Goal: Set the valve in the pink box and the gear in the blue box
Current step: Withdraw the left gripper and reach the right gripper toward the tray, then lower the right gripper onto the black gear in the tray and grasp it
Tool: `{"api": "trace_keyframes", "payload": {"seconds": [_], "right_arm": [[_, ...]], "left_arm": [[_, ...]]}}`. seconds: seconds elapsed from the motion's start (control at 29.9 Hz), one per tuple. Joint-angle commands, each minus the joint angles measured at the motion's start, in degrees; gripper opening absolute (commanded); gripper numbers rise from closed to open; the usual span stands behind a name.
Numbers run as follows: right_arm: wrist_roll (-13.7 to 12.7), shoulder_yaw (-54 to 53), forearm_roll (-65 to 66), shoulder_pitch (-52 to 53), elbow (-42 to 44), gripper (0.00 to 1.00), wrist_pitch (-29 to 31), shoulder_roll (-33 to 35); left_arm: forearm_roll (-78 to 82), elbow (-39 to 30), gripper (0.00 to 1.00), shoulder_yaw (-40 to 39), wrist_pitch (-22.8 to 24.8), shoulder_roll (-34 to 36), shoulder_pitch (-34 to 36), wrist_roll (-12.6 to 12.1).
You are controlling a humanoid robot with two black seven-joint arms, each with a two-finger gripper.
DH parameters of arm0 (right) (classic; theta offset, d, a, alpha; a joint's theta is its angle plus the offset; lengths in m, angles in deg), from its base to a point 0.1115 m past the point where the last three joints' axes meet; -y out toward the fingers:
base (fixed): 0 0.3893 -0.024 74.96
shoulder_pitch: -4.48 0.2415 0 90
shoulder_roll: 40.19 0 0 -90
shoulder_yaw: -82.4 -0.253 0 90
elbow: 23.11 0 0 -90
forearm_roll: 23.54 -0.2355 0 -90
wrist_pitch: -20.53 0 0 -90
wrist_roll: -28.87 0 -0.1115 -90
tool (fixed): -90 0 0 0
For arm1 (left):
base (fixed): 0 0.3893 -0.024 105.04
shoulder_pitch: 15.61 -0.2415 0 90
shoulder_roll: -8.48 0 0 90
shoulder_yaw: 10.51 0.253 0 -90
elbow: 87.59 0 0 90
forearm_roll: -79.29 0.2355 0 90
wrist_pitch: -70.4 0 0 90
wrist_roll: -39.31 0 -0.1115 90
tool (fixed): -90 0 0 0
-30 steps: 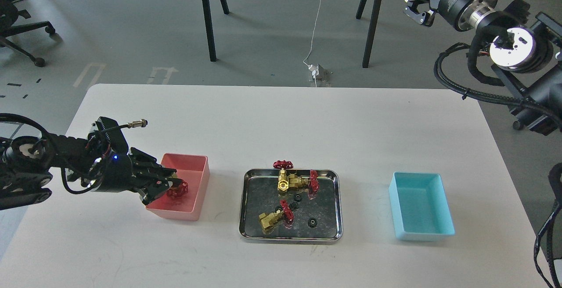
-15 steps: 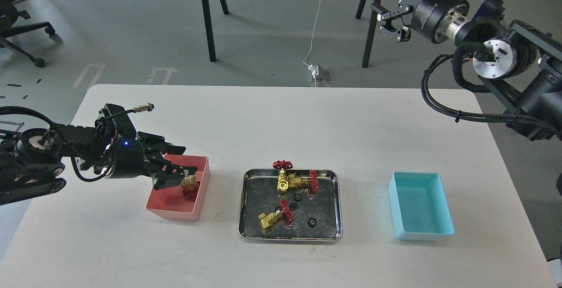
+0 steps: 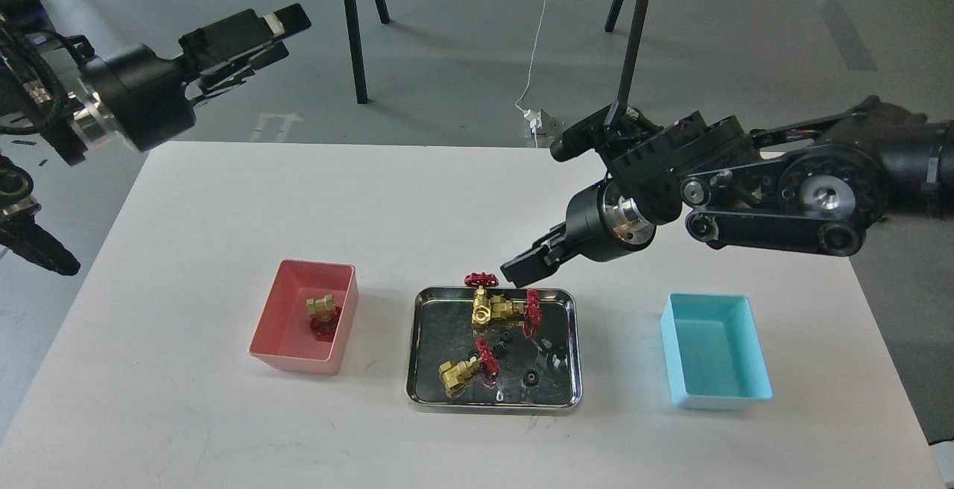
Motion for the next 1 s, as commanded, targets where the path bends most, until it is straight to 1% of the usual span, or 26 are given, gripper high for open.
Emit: {"api": "trace_keyframes", "payload": {"seconds": [0.0, 0.07, 0.13, 0.2, 0.27, 0.33, 0.43, 0.54, 0.67, 0.87, 0.97], "right_arm": [[0.00, 8.40, 5.26, 3.96, -3.67, 0.99, 0.47, -6.89], [0.00, 12.53, 7.81, 3.79, -3.06, 0.98, 0.47, -10.85], [0.00, 14.74, 9.49, 3.52, -2.44, 0.97, 0.30, -13.84], [-0.09, 15.71, 9.84, 2.91, -2.53, 0.91, 0.30, -15.61], [-0.18, 16.15, 10.37, 1.51, -2.44, 0.82, 0.30, -17.19], [-0.27, 17.64, 10.98, 0.45, -2.44, 0.74, -0.14, -17.37], [-0.35, 18.62, 11.51, -1.22, -0.26, 0.67, -1.63, -17.37], [-0.44, 18.62, 11.60, -3.07, 3.70, 0.66, -3.83, -17.37], [-0.36, 18.36, 11.34, -4.83, 8.45, 0.65, -4.80, -17.37], [-0.27, 16.51, 10.55, -5.88, 8.72, 0.65, -5.68, -17.37], [-0.18, 15.02, 7.75, -6.76, 8.46, 0.64, -6.21, -17.37]], "left_arm": [[-11.42, -1.14, 0.95, -4.43, 1.39, -4.10, -0.07, 0.02], [-17.75, -0.88, 0.95, -7.15, 2.80, -6.13, -0.16, 0.02], [-21.37, -0.88, 0.95, -8.74, 3.42, -6.67, -0.42, 0.02], [-22.26, -0.96, 0.95, -9.27, 3.51, -7.28, -1.04, 0.02], [-22.26, -0.88, 0.95, -9.45, 3.42, -8.16, -1.56, 0.02], [-22.26, -0.88, 0.95, -9.45, 3.33, -8.51, -2.44, 0.02], [-22.35, -0.79, 0.95, -9.54, 3.24, -9.21, -4.02, 0.02], [-22.26, -0.79, 0.95, -9.54, 3.07, -10.27, -5.78, 0.02], [-22.26, -0.44, 0.96, -9.54, 2.98, -11.85, -7.28, 0.02], [-22.17, 0.53, 0.97, -9.54, 2.98, -13.96, -7.98, 0.02], [-22.17, 1.32, 0.97, -9.89, 2.98, -15.10, -7.98, 0.02]]}}
